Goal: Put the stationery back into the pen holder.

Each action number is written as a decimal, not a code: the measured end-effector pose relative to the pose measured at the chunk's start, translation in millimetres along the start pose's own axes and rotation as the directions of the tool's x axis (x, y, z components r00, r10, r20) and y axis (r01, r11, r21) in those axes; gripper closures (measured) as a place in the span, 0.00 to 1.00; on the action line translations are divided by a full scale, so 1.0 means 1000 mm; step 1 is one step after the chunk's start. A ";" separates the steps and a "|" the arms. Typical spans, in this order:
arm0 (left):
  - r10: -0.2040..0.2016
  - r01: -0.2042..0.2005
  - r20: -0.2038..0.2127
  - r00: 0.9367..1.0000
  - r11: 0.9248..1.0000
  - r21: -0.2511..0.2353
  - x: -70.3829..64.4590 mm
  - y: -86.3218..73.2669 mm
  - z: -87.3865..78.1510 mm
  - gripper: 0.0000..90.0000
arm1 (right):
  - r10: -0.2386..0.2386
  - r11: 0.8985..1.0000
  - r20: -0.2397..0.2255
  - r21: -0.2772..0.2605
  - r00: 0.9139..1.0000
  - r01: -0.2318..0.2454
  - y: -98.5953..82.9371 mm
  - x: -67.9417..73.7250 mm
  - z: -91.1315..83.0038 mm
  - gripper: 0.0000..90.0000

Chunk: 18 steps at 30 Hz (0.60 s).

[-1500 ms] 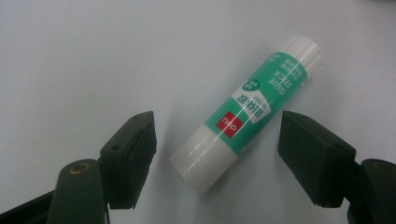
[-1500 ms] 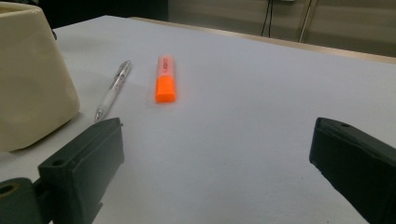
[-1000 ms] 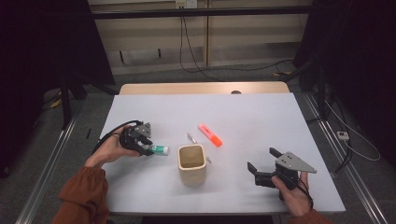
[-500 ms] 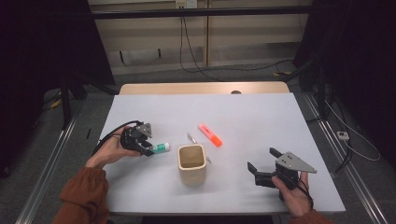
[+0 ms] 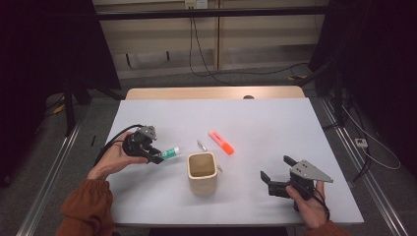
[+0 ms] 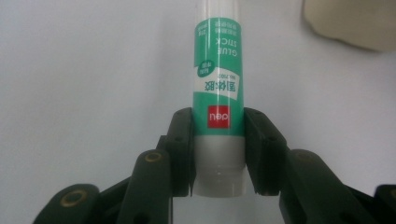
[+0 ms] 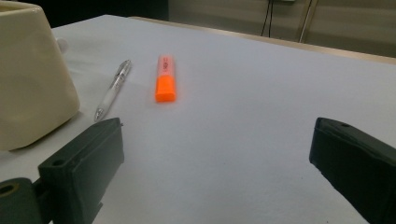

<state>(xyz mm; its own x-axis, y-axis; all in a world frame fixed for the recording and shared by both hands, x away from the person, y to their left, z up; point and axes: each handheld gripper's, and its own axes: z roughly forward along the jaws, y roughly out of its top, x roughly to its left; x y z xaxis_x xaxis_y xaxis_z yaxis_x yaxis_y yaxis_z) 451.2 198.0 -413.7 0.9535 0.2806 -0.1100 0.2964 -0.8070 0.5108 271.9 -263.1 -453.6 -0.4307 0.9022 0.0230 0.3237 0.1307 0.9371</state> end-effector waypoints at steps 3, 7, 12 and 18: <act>-0.021 0.021 0.012 1.000 1.000 -0.023 -0.002 0.001 -0.005 0.73 | 0.000 1.000 0.000 0.000 1.000 0.000 0.000 0.000 0.000 0.03; -0.050 0.051 0.018 0.999 0.997 -0.062 -0.006 0.002 -0.014 0.73 | -0.001 1.000 -0.001 0.000 1.000 0.001 0.000 0.000 0.000 0.03; -0.065 0.067 0.028 0.997 0.994 -0.090 -0.013 0.004 -0.021 0.73 | 0.000 1.000 -0.005 0.000 1.000 0.000 0.000 0.001 0.000 0.03; -0.075 0.077 0.031 0.997 0.991 -0.108 -0.021 0.006 -0.030 0.73 | -0.002 1.000 -0.014 0.000 1.000 0.002 0.000 0.002 0.000 0.03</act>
<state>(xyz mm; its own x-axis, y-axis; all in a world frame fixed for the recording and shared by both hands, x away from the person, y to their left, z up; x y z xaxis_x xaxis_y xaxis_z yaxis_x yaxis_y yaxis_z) 431.6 202.9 -382.6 0.9300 0.3239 -0.1739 0.3618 -0.7222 0.5895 270.9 -261.3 -453.4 -0.4432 0.8961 0.0258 0.3229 0.1327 0.9371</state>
